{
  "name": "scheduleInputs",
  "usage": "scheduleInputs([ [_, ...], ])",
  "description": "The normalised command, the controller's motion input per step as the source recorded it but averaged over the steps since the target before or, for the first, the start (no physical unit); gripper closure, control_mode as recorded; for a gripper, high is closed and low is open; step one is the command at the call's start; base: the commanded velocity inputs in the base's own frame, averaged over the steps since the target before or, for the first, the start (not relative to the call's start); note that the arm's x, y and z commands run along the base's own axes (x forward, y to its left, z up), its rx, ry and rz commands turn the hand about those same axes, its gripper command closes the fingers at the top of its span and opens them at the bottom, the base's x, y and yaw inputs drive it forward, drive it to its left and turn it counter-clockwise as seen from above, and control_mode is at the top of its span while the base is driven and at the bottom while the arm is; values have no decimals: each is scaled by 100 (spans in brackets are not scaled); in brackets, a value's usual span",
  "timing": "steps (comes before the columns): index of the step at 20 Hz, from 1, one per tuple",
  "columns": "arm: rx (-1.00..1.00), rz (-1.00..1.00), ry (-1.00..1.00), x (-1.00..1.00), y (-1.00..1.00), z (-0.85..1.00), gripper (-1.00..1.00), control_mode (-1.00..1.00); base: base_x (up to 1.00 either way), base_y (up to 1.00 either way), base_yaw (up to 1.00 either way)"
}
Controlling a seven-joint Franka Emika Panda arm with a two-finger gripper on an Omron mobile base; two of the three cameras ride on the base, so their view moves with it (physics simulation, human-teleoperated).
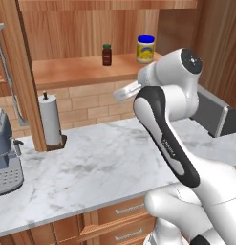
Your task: Collect the paprika, mayonnaise, and shaker from the cabinet and place them next to the stove.
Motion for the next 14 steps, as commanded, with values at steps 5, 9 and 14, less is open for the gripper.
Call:
scheduleInputs([
  [5, 1, -5, 0, 24, -14, 12, -100, -100, 0, 0, 0],
  [9, 1, -7, 0, 23, -15, 37, -100, -100, 0, 0, 0],
  [14, 1, -9, 2, 37, -2, 25, -100, -100, 0, 0, 0],
])
